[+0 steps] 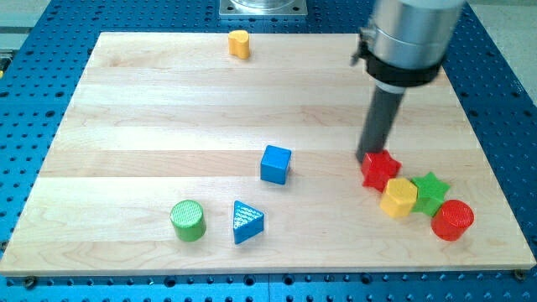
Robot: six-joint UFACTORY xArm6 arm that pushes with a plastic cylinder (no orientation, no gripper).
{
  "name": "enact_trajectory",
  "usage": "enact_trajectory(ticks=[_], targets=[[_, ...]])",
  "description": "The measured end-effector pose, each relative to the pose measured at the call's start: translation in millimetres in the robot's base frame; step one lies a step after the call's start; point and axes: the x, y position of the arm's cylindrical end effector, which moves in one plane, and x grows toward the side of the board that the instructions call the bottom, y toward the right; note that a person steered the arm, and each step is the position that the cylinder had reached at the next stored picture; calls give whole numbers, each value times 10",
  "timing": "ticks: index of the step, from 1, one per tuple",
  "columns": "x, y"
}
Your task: Push the blue cube close to the red star
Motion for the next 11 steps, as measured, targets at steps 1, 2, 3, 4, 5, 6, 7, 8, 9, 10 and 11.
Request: enact_trajectory(ticks=[1,2,3,4,5,6,7,8,9,10,11], targets=[[219,133],[219,-117],[-59,-455],[-563,-955],[-344,-1703],[137,-1629],[-11,-857],[-20,-102],[-20,-685],[21,-2028],[567,-3443]])
